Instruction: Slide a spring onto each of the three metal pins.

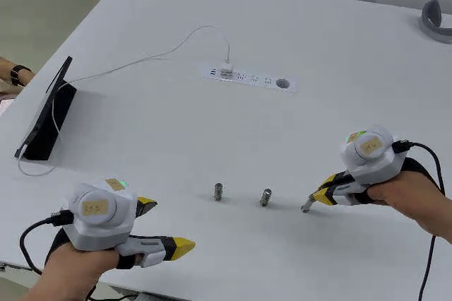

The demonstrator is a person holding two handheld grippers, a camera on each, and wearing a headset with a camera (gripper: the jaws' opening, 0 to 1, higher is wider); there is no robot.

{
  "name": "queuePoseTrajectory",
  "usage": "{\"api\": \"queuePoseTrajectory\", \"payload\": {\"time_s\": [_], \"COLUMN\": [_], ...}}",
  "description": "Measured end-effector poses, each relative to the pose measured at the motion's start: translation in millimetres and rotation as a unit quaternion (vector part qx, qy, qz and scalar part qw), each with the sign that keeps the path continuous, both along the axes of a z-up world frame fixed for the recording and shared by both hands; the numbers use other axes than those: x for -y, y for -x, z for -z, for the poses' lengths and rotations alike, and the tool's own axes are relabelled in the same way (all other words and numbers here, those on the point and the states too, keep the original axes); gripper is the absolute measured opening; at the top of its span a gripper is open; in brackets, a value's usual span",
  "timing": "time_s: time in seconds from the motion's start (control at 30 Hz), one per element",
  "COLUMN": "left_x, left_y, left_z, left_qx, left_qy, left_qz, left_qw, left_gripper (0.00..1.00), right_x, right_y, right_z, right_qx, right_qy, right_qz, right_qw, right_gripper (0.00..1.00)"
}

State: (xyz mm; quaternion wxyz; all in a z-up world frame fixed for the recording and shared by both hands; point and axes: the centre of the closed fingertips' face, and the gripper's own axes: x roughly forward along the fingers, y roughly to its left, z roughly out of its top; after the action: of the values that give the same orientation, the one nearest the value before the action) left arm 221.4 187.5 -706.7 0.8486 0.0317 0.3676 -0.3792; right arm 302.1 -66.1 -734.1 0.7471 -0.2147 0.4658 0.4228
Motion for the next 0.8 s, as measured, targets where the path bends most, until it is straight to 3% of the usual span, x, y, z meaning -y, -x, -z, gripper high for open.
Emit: {"api": "queuePoseTrajectory", "payload": {"time_s": [0.37,0.8], "left_x": [2.4,-6.1], "left_y": [-0.8,-0.5], "left_z": [-2.1,-2.1], "left_qx": [0.001,0.0], "left_qy": [0.001,-0.003], "left_qz": [0.004,-0.003], "left_qw": [1.0,1.0], "left_gripper": [0.68,0.68], "right_x": [-6.8,-7.5], "right_y": [-1.3,-1.0], "right_z": [11.4,29.7], "right_qx": [0.003,-0.005], "right_qy": [0.02,0.022], "right_qz": [-0.022,-0.021], "right_qw": [0.9996,0.9995], "right_gripper": [0.12,0.12]}}
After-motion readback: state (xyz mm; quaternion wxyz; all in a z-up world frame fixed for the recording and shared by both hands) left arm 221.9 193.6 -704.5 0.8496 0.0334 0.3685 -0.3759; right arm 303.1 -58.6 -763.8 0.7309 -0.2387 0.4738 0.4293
